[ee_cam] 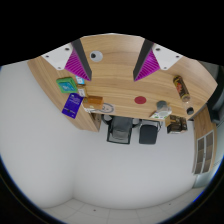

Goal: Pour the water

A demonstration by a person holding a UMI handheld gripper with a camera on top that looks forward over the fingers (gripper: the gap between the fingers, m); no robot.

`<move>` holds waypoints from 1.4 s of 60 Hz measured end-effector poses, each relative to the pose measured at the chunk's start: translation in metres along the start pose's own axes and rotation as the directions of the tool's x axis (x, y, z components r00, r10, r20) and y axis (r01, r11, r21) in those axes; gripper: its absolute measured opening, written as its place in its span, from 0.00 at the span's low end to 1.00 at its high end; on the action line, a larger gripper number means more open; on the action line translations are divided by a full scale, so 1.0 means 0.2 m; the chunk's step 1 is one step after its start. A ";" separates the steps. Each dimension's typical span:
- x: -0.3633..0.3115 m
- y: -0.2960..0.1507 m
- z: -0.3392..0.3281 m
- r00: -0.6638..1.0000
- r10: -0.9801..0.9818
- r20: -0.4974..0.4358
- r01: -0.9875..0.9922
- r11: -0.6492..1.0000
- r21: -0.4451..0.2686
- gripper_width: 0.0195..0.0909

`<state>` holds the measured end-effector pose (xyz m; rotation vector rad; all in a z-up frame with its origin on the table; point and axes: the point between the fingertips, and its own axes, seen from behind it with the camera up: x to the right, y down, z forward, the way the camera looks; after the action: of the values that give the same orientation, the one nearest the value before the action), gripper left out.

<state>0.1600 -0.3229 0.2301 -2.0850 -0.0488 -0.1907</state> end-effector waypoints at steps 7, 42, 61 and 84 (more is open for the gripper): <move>-0.02 0.06 0.01 0.999 -0.011 -0.030 0.010 1.000 -0.027 0.92; -1.37 0.42 -0.03 0.999 0.050 -0.002 -0.050 0.996 -0.074 0.93; -1.88 0.09 0.44 0.994 0.084 0.068 -0.090 0.992 0.088 0.92; -1.93 -0.02 0.84 0.989 0.121 0.083 -0.134 0.975 0.178 0.43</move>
<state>-0.2015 -0.1588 0.0905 -1.9030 0.0240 -0.0318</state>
